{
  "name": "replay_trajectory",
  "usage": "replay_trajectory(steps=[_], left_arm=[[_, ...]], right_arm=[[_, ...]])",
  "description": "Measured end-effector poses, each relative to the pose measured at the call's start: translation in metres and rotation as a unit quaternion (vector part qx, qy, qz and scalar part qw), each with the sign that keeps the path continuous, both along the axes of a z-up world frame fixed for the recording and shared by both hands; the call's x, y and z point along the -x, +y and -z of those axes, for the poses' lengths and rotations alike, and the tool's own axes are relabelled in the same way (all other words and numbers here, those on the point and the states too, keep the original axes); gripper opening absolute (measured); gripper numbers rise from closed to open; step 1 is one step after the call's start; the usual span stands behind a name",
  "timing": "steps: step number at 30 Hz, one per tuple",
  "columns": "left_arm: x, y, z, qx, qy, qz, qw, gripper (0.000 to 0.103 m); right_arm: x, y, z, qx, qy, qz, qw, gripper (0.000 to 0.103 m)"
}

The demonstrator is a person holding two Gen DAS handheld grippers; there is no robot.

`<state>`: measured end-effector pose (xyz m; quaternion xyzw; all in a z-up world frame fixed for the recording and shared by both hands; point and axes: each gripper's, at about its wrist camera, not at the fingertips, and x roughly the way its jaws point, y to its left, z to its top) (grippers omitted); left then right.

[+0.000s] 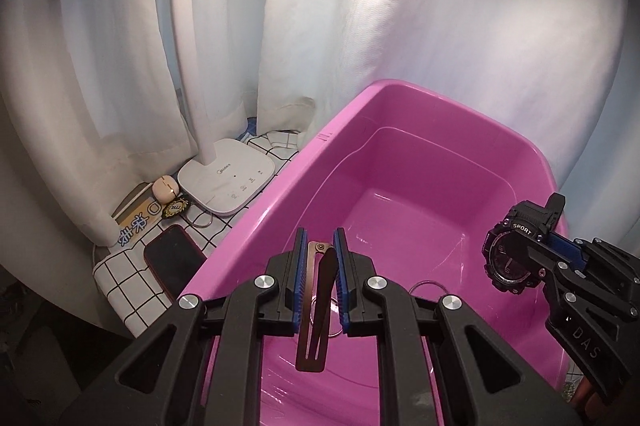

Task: Organize jewelry
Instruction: 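Open both tools to drop the clip and watch into the tub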

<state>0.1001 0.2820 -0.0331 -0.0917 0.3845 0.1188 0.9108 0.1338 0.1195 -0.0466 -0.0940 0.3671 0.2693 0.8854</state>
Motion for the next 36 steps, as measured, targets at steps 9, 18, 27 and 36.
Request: replay_trajectory(steps=[9,18,27,36], left_arm=[[-0.007,-0.008,0.002,-0.035,0.025,0.003,0.9991,0.031],[-0.006,-0.012,-0.001,-0.055,0.029,0.004,0.9980,0.088],[-0.010,-0.012,0.002,-0.051,0.049,-0.002,0.9975,0.093],[-0.010,-0.015,0.000,-0.050,0.055,-0.002,0.9972,0.096]], right_arm=[[-0.011,0.005,0.014,0.014,0.018,0.013,1.000,0.022],[-0.005,0.007,0.008,0.021,-0.014,0.027,0.999,0.058],[-0.004,0.004,0.002,0.020,-0.022,0.036,0.999,0.060],[0.003,0.000,-0.004,0.021,-0.022,0.042,0.999,0.063]])
